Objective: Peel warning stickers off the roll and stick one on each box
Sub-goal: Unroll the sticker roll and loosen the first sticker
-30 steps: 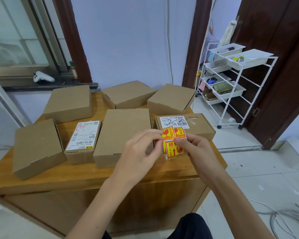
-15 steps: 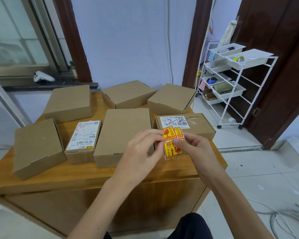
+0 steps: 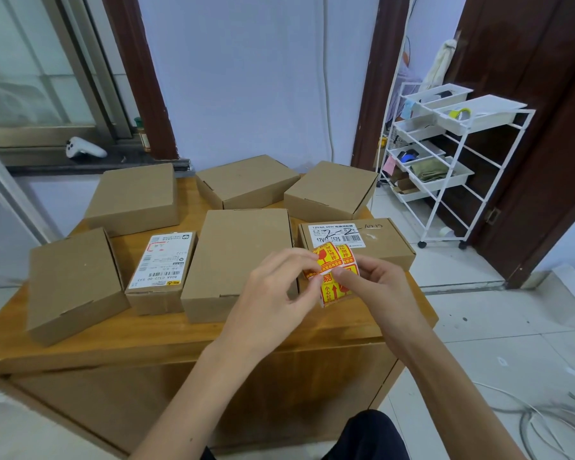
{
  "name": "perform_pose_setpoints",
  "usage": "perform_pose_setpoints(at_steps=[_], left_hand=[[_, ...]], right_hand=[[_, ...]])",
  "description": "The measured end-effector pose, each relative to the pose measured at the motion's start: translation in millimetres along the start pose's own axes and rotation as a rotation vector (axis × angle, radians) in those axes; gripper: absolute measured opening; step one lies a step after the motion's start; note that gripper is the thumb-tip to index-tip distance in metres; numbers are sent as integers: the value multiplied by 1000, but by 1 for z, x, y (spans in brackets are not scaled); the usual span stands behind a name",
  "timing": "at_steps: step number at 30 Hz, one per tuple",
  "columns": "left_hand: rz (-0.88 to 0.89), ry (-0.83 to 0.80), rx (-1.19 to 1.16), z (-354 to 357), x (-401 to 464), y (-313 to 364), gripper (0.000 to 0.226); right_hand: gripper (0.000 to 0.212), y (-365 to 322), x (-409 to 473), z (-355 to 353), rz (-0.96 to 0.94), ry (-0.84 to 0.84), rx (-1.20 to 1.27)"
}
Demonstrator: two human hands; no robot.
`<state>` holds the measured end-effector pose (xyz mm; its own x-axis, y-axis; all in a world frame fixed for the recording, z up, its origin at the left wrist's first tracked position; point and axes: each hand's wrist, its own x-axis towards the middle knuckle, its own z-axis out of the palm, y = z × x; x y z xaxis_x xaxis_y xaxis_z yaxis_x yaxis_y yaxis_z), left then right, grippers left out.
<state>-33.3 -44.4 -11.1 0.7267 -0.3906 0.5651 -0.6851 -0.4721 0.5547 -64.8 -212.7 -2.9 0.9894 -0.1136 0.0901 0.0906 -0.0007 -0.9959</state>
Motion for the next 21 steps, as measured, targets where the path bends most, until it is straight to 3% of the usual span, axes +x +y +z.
perform_pose_setpoints(at_steps=[9, 21], left_hand=[[16, -145, 107, -8, 14, 0, 27], [47, -220, 275, -5, 19, 5, 23]], right_hand=[[13, 1, -2, 0, -14, 23, -103], [11, 5, -1, 3, -22, 25, -194]])
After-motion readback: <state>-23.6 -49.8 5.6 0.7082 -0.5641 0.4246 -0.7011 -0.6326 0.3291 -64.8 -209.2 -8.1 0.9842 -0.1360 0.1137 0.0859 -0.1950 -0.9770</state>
